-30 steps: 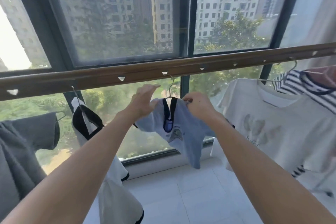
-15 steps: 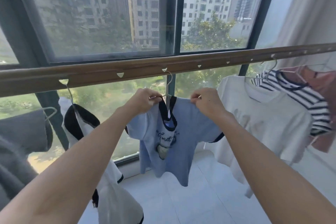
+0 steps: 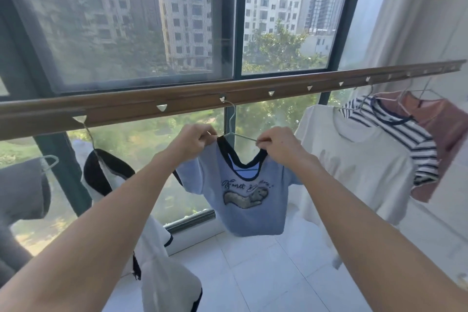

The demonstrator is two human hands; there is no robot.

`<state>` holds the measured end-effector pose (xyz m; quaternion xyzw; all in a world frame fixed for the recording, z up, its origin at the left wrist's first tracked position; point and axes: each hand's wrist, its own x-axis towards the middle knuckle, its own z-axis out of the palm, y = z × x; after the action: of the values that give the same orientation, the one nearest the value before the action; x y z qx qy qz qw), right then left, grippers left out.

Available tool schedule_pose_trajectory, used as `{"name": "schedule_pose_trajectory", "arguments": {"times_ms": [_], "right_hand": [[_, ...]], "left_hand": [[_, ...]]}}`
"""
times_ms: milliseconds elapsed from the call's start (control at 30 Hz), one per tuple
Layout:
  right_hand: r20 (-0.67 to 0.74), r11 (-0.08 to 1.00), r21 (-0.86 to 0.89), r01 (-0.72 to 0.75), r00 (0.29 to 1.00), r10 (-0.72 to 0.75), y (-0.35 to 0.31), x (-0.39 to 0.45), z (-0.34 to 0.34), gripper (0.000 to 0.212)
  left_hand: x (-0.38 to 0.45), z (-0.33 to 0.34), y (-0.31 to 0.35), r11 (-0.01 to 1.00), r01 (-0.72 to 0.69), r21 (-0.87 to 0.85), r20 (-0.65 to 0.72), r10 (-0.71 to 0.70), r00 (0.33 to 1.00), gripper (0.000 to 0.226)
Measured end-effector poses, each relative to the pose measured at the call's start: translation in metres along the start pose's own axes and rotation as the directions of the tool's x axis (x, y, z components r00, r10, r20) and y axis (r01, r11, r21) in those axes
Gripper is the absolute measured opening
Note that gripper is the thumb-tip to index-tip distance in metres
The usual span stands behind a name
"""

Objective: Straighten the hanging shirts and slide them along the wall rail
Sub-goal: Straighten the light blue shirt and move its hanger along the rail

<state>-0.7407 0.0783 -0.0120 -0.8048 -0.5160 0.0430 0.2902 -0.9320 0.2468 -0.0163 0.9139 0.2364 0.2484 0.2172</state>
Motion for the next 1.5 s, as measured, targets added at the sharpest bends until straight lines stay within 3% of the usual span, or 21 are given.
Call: {"name": "schedule_pose_trajectory", "arguments": {"times_ms": [67,167,267,333,400,500,567,667,733,800,933,1133,1233,1367,1433,1500], "right_hand": [[-0.025,1.0,-0.023,-0.02,1.0,0.019,0.0,0.004,0.003,0.02],[-0.051,0.997,-0.056,-0.046,0.998,0.043,0.003,0.009,0.005,0.021],[-0.033,0.998,-0.022,-0.057,0.998,0.056,-0.001,0.007,0.006,0.02],[-0.017,0.997,0.019,-0.069,0.997,0.07,-0.008,0.004,0.008,0.017],[-0.015,0.998,0.031,-0.062,0.998,0.062,-0.012,-0.001,0.009,0.017],[-0.022,0.993,0.099,-0.067,0.997,0.07,-0.01,-0.009,0.004,0.02],[0.033,0.987,0.118,-0.104,0.994,0.101,-0.002,-0.015,-0.003,0.036],[0.196,0.963,-0.203,-0.177,0.956,0.217,0.012,-0.023,-0.015,0.059],[0.338,0.869,-0.443,-0.22,0.857,0.389,0.016,-0.033,-0.022,0.058],[0.382,0.809,-0.53,-0.254,0.78,0.495,0.021,-0.041,-0.025,0.045],[0.254,0.77,-0.596,-0.229,0.856,0.451,0.03,-0.047,-0.024,0.023],[0.278,0.844,-0.423,-0.329,0.839,0.467,0.043,-0.048,-0.019,0.029],[0.121,0.833,-0.426,-0.352,0.891,0.438,0.044,-0.047,-0.01,0.006],[-0.045,0.729,-0.443,-0.522,0.825,0.563,0.052,-0.054,-0.016,0.011],[-0.063,0.664,-0.482,-0.572,0.778,0.625,0.063,-0.062,-0.018,0.009],[-0.021,0.621,-0.53,-0.577,0.741,0.671,0.065,-0.068,-0.017,0.023]], "left_hand": [[-0.007,-0.01,-0.013,0.997,0.021,0.073,-0.078,-0.015,0.997,0.011],[-0.016,-0.028,-0.034,0.963,0.205,0.176,-0.207,-0.167,0.964,0.02],[-0.02,-0.04,-0.041,0.858,0.337,0.387,-0.073,-0.335,0.939,0.029],[-0.019,-0.04,-0.036,0.884,0.26,0.387,0.055,-0.304,0.951,0.039],[-0.017,-0.035,-0.025,0.954,0.133,0.269,0.15,-0.178,0.973,0.047],[-0.013,-0.026,-0.01,0.984,0.005,0.178,0.196,-0.041,0.98,0.036],[-0.009,-0.02,-0.006,0.99,-0.02,0.138,0.194,-0.007,0.981,0.032],[-0.003,-0.012,0.0,0.995,-0.063,0.078,0.141,0.051,0.989,0.023],[0.001,-0.007,0.004,0.993,-0.106,0.059,0.088,0.101,0.991,0.018],[0.004,-0.004,0.006,0.989,-0.129,0.069,0.053,0.126,0.991,0.018],[0.006,-0.004,0.011,0.989,-0.132,0.063,0.068,0.128,0.989,0.019],[0.006,-0.001,0.015,0.994,-0.088,0.059,0.053,0.085,0.995,0.023],[0.006,-0.001,0.015,0.996,-0.081,0.046,0.06,0.078,0.995,0.022],[0.008,-0.003,0.014,0.997,-0.076,0.02,0.072,0.074,0.995,0.02],[0.008,-0.003,0.012,0.998,-0.064,0.014,0.058,0.063,0.996,0.02],[0.009,-0.002,0.011,0.999,-0.054,0.006,0.046,0.053,0.998,0.019]]}}
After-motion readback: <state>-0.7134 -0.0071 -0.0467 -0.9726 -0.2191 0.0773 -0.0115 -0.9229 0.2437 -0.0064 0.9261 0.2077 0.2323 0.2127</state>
